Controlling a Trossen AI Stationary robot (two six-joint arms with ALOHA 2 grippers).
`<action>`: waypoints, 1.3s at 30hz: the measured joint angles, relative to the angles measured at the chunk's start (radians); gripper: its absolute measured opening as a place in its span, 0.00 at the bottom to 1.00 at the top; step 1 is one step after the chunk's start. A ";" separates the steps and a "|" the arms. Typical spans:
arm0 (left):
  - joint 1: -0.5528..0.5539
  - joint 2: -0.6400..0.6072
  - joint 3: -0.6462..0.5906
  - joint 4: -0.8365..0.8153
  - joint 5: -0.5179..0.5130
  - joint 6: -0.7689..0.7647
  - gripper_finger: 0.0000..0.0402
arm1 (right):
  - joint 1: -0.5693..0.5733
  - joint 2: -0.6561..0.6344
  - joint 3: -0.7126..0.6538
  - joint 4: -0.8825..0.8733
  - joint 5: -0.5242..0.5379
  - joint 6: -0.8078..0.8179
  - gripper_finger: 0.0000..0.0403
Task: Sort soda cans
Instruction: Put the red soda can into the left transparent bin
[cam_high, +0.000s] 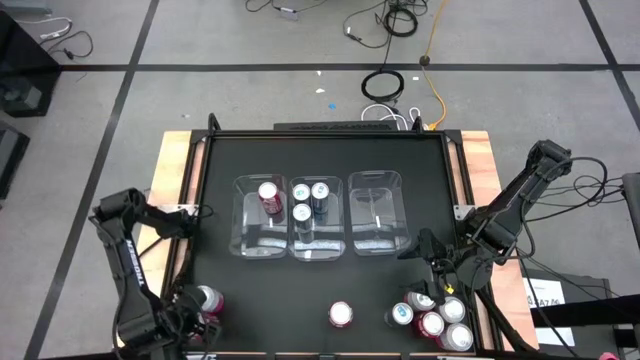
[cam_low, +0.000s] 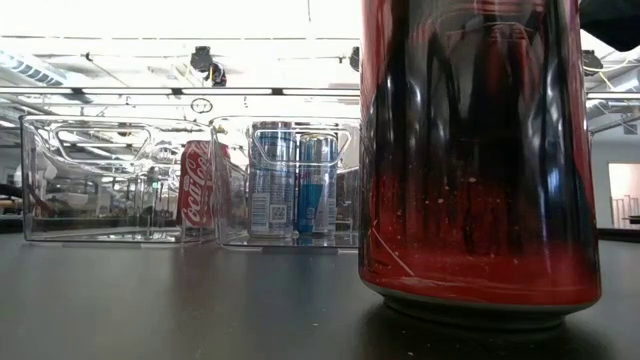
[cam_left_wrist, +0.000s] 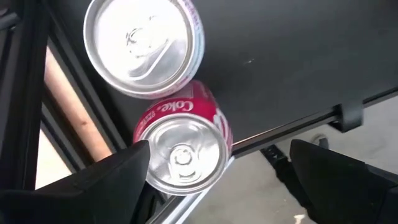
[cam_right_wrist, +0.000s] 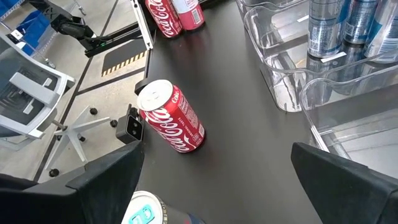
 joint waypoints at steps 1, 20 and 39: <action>0.000 0.005 0.000 0.000 0.009 0.001 0.99 | 0.000 0.000 0.000 0.000 0.000 0.001 0.99; 0.016 0.035 0.000 0.003 0.031 0.002 0.99 | 0.000 0.000 0.000 0.002 -0.029 0.011 0.99; 0.034 0.018 0.032 -0.083 0.049 0.003 0.99 | 0.000 0.000 0.000 0.001 -0.024 0.007 0.99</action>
